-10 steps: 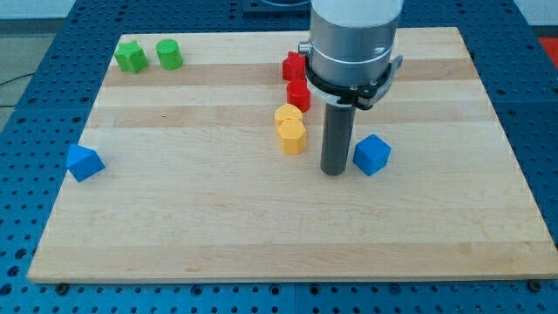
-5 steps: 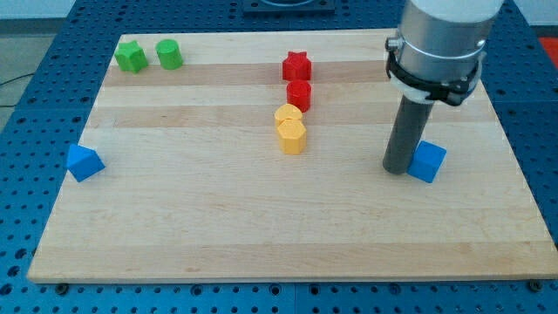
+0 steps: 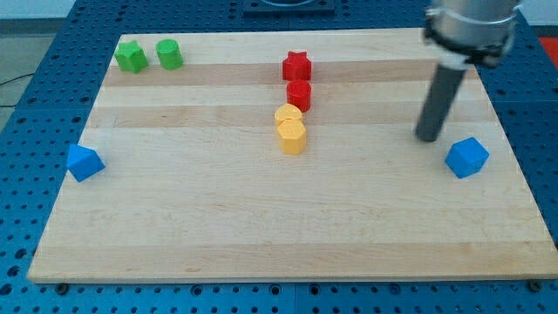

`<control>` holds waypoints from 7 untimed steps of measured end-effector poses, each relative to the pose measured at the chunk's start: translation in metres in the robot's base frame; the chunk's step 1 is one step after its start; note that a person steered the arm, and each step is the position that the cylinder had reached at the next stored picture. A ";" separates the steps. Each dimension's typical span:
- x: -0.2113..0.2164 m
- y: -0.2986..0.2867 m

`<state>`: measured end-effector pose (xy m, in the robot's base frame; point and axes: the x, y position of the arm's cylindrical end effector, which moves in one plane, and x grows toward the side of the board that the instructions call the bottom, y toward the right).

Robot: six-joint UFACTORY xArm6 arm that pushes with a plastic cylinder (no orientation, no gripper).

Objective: Move the blue cube to the right

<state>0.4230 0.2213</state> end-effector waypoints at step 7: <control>0.069 0.029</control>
